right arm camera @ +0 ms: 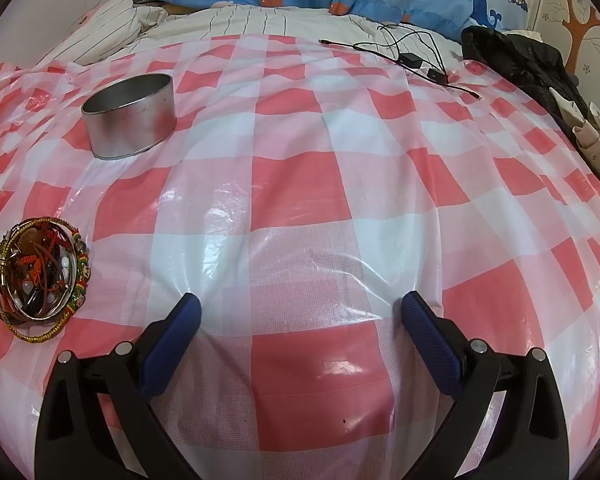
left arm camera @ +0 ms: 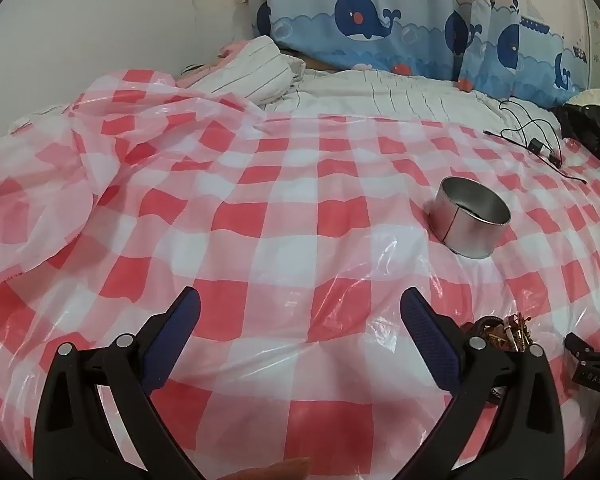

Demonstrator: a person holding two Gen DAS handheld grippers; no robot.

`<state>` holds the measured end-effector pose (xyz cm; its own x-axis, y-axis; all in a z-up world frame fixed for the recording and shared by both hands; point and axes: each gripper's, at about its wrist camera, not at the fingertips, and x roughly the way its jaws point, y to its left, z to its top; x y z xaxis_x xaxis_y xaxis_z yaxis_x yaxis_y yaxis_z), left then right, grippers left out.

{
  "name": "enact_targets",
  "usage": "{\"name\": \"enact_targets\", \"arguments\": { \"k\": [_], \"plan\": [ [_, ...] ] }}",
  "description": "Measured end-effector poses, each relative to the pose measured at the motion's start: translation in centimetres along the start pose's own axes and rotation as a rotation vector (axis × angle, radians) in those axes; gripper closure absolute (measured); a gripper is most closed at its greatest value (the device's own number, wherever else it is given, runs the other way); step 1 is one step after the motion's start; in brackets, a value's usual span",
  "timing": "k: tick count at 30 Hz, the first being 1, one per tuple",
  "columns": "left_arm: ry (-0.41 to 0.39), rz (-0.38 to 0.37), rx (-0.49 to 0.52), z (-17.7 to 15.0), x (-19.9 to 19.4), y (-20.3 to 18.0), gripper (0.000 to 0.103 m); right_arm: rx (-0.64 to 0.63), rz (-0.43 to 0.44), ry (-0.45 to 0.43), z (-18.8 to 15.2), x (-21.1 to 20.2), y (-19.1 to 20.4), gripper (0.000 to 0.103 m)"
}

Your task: Organize jewelry

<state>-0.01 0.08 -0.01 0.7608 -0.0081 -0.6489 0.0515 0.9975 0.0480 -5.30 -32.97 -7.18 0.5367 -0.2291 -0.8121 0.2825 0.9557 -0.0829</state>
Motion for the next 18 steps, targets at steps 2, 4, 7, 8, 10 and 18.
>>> {"name": "enact_targets", "arguments": {
  "k": [2, 4, 7, 8, 10, 18],
  "plan": [
    [0.002, 0.001, 0.001, -0.06, 0.03, 0.17, 0.006, 0.000, 0.000, 0.000, 0.00, 0.00, 0.00, 0.007],
    [0.003, 0.000, 0.003, -0.22, 0.01, 0.34, 0.006, 0.000, 0.000, -0.002, 0.00, -0.01, 0.00, 0.007],
    [0.011, 0.020, 0.030, -0.41, 0.48, -0.44, 0.006, 0.000, -0.001, -0.001, 0.00, -0.01, 0.00, 0.007],
    [0.011, 0.019, 0.029, -0.47, 0.52, -0.42, 0.006, 0.000, -0.001, -0.001, 0.00, -0.01, 0.00, 0.007],
    [0.016, 0.024, 0.035, -0.35, 0.40, -0.27, 0.006, 0.000, -0.001, -0.001, 0.00, -0.01, 0.00, 0.007],
    [0.025, 0.036, 0.053, -0.52, 0.62, -0.56, 0.006, -0.001, -0.002, -0.001, 0.03, -0.04, 0.04, 0.007]
  ]
}}
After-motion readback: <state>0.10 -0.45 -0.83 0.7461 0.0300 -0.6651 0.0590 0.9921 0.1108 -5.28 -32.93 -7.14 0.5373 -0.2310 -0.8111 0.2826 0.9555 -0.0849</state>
